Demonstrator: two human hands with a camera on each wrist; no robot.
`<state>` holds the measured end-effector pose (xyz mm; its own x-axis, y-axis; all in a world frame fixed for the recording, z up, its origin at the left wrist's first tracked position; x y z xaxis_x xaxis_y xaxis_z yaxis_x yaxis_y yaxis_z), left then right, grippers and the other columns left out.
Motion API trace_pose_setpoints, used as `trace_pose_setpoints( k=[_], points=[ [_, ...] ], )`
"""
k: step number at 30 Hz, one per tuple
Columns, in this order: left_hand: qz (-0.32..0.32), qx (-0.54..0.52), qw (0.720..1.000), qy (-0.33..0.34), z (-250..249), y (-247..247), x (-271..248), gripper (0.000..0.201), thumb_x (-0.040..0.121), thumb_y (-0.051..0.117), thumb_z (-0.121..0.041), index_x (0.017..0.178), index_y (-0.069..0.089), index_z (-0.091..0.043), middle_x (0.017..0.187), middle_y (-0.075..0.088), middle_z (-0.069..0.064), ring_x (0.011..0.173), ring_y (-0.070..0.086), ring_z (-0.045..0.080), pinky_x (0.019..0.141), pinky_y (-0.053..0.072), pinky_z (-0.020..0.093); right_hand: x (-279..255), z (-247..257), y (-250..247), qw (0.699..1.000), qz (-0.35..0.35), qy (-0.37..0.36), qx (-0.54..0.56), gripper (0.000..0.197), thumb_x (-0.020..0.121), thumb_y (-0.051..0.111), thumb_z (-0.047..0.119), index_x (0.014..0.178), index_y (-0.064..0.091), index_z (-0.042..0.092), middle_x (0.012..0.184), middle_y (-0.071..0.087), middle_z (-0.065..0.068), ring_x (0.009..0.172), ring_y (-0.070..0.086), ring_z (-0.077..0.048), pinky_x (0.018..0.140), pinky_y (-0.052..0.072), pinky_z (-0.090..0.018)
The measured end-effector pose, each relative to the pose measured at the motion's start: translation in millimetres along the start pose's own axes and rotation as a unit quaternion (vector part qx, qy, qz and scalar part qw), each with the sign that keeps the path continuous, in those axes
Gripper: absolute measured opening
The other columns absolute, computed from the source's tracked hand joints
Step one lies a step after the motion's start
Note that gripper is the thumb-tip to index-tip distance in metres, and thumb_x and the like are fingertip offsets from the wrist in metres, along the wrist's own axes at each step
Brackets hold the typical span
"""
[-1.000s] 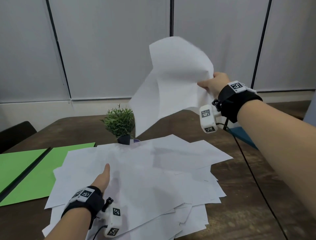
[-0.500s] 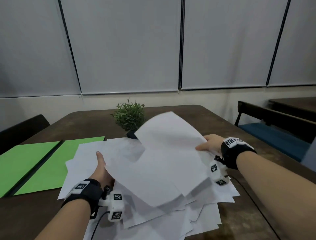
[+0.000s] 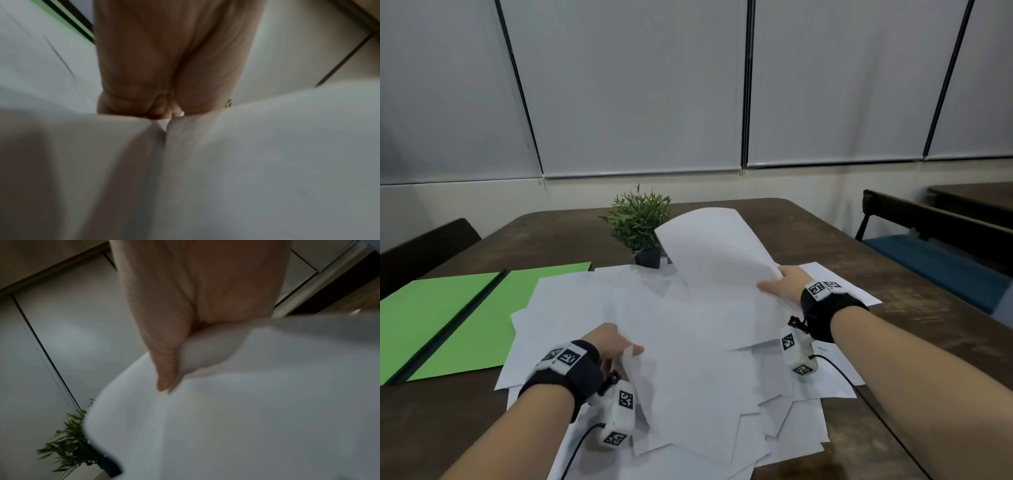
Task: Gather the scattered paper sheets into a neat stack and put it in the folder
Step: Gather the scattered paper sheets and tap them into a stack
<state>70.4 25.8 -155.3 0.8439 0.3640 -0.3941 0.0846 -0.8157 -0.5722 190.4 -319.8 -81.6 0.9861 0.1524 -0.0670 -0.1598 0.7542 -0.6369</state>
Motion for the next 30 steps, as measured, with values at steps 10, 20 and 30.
trace_pose_setpoints(
  k=[10,20,30],
  points=[
    [-0.067,-0.147,0.987,0.009,3.1,6.0,-8.8,0.043,0.098,0.042,-0.014,0.134,0.043,0.009,0.122,0.052,0.021,0.100,0.049,0.027,0.097,0.045,0.042,-24.7,-4.8,40.6,0.982,0.063,0.049,-0.170,0.080,0.079,0.068,0.054,0.140,0.042,0.009,0.139,0.050,-0.009,0.126,0.048,-0.030,0.102,0.039,-0.035],
    [-0.108,-0.133,0.968,0.183,-18.0,10.9,-42.8,0.033,0.084,0.065,-0.008,0.113,0.050,-0.013,0.112,0.063,0.005,0.105,0.061,0.025,0.094,0.049,0.042,-27.1,-1.6,85.6,0.983,0.114,0.042,-0.139,0.091,0.080,0.060,0.066,0.146,0.030,0.012,0.140,0.045,-0.007,0.115,0.054,-0.027,0.076,0.042,-0.028],
    [-0.173,-0.225,0.851,0.443,-100.6,-25.5,-108.0,0.030,0.094,0.057,-0.011,0.121,0.050,-0.023,0.118,0.063,-0.008,0.110,0.060,0.005,0.095,0.047,0.028,-52.3,75.6,18.4,0.935,-0.076,-0.208,0.278,0.032,0.085,0.065,0.002,0.113,0.057,0.016,0.112,0.068,-0.003,0.106,0.065,-0.020,0.092,0.053,-0.039]
  ],
)
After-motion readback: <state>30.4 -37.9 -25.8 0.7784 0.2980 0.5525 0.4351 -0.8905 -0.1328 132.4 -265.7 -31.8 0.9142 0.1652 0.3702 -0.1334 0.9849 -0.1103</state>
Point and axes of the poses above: each hand's wrist, its own x-axis towards the middle knuckle, its own y-axis out of the palm, z = x × y, the point moved 3 cm from there along x, towards the middle knuckle
